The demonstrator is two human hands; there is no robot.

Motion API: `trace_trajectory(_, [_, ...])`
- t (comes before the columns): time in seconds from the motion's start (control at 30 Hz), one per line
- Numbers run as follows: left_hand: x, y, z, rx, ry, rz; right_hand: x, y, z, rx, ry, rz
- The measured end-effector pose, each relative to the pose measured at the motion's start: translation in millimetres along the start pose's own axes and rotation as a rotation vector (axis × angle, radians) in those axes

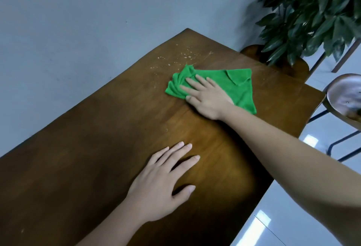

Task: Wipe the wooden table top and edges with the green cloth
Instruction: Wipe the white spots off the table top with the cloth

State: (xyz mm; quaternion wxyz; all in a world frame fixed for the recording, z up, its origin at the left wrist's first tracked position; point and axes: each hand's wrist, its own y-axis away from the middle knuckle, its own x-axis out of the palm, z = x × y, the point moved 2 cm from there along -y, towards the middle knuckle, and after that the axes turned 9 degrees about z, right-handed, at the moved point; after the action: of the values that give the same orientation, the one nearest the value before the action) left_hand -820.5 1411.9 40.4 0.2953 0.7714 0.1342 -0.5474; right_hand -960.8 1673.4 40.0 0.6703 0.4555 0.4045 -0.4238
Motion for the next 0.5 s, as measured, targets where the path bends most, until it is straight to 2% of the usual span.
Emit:
trace_trajectory(0.17, [2, 1, 0, -0.03, 0.027, -0.004, 34, 23, 100, -0.41, 0.031, 0.145])
trace_trajectory(0.3, [1, 1, 0, -0.022, 0.051, -0.041, 32, -7, 110, -0.546, 0.046, 0.148])
trace_trajectory(0.4, [-1, 0, 2, -0.026, 0.068, -0.038, 11, -44, 90, -0.518, 0.036, 0.126])
trace_trajectory(0.5, [-2, 1, 5, -0.054, 0.097, -0.032, -14, -78, 50, -0.348, -0.004, 0.069])
